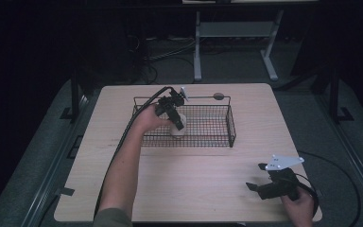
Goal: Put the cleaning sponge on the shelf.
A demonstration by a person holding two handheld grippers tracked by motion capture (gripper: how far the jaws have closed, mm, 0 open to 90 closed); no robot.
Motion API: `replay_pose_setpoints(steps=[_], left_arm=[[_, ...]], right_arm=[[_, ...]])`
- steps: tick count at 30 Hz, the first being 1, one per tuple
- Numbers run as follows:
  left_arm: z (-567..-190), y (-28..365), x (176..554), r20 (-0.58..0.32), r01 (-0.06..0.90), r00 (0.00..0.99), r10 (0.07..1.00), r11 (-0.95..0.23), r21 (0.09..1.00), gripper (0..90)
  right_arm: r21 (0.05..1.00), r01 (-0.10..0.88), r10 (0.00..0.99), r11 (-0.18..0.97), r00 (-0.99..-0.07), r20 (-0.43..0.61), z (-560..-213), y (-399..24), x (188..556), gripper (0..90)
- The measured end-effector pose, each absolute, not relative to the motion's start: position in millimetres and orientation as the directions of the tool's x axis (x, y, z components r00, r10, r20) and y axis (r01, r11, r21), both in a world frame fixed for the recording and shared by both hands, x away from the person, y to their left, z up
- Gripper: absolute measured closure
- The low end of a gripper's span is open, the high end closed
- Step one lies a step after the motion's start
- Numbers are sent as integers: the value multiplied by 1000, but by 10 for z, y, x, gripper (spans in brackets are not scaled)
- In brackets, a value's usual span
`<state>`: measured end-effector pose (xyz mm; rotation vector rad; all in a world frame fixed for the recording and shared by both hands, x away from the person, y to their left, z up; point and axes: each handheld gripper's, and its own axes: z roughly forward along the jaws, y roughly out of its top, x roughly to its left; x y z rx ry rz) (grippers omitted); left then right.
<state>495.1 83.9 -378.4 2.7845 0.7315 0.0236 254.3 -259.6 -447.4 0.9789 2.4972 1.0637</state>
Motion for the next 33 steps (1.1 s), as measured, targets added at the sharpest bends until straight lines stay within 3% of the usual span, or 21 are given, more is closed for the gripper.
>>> replay_pose_setpoints(steps=[33], left_arm=[[-3818, 807, 4933, -64, 479, 876, 478, -845, 239, 263]], right_arm=[[717, 476, 668, 509, -744, 20, -4466, -2590, 2538, 142]])
